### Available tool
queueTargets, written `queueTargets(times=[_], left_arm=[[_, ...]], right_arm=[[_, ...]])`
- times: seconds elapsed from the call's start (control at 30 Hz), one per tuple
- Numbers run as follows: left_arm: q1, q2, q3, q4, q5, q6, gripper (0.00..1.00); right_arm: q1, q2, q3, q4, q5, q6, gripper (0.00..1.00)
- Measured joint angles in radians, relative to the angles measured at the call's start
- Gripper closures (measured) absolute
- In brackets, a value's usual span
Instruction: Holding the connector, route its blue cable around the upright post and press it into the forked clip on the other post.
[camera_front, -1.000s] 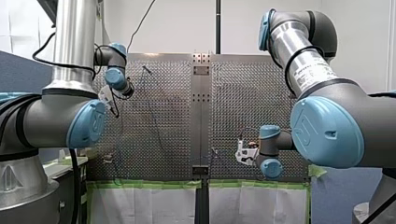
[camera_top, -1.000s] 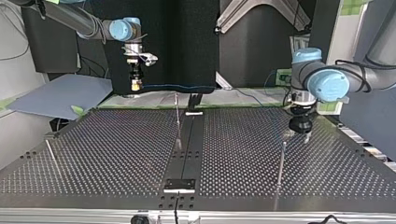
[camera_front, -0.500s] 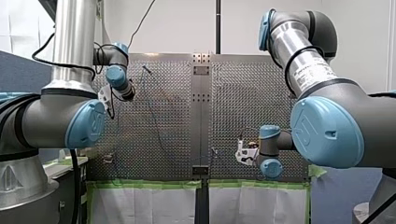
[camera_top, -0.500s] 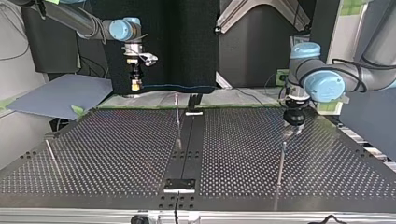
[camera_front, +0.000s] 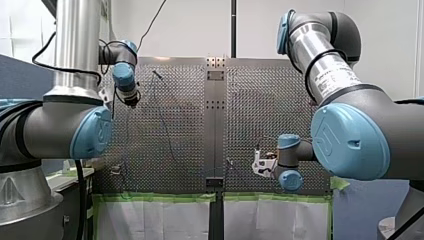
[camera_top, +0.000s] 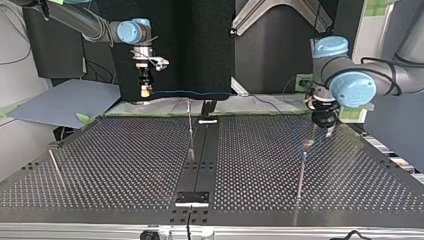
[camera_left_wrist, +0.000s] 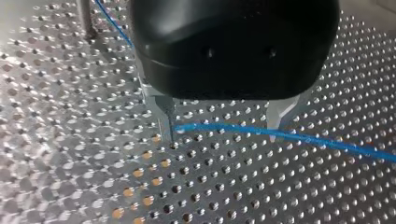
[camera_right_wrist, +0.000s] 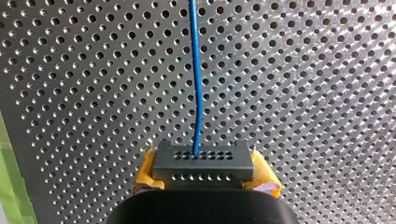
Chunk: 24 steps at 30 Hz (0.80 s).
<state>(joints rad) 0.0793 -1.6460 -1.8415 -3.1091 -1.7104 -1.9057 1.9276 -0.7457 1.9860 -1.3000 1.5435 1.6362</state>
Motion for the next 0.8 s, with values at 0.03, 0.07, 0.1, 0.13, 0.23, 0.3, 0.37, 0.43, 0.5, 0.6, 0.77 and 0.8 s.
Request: queueTargets(times=[0.03, 0.07, 0.1, 0.13, 0.23, 0.3, 0.37, 0.43, 0.5, 0.6, 0.77, 0.8], left_arm=[[-0.001, 0.008, -0.002, -0.008, -0.008, 0.008, 0.04], [-0.002, 0.014, -0.004, -0.014, -0.015, 0.015, 0.04], [-0.004, 0.018, -0.006, -0.021, -0.022, 0.021, 0.04], [-0.007, 0.022, -0.010, -0.030, -0.029, 0.027, 0.04], [-0.014, 0.028, -0.022, -0.042, -0.033, 0.035, 0.04], [-0.017, 0.032, -0.029, -0.044, -0.031, 0.038, 0.04], [-0.021, 0.038, -0.036, -0.043, -0.023, 0.036, 0.04], [-0.026, 0.045, -0.042, -0.040, -0.010, 0.028, 0.04], [-0.030, 0.052, -0.046, -0.039, 0.003, 0.022, 0.04], [-0.035, 0.072, -0.049, -0.043, 0.018, 0.016, 0.04], [-0.036, 0.112, -0.050, -0.070, -0.005, 0.023, 0.04], [-0.036, 0.119, -0.050, -0.075, -0.011, 0.027, 0.04]], right_arm=[[0.000, 0.000, 0.000, 0.000, 0.000, 0.000, 0.71], [0.000, 0.000, 0.000, 0.000, 0.000, 0.000, 0.71], [0.000, 0.000, 0.000, 0.000, 0.000, 0.001, 0.71], [0.000, 0.000, 0.000, 0.000, 0.000, 0.001, 0.71], [0.000, 0.000, 0.000, -0.001, 0.000, 0.002, 0.71], [0.001, 0.000, 0.000, -0.001, 0.000, 0.002, 0.71], [0.000, 0.000, 0.000, -0.001, 0.000, 0.002, 0.71], [0.000, 0.000, 0.000, -0.001, 0.000, 0.002, 0.71], [0.001, 0.000, 0.000, -0.001, 0.000, 0.002, 0.71], [0.000, 0.000, 0.000, -0.001, 0.000, 0.002, 0.71], [0.000, 0.000, 0.000, -0.001, 0.000, 0.002, 0.71], [0.000, 0.000, 0.000, -0.001, 0.000, 0.002, 0.71]])
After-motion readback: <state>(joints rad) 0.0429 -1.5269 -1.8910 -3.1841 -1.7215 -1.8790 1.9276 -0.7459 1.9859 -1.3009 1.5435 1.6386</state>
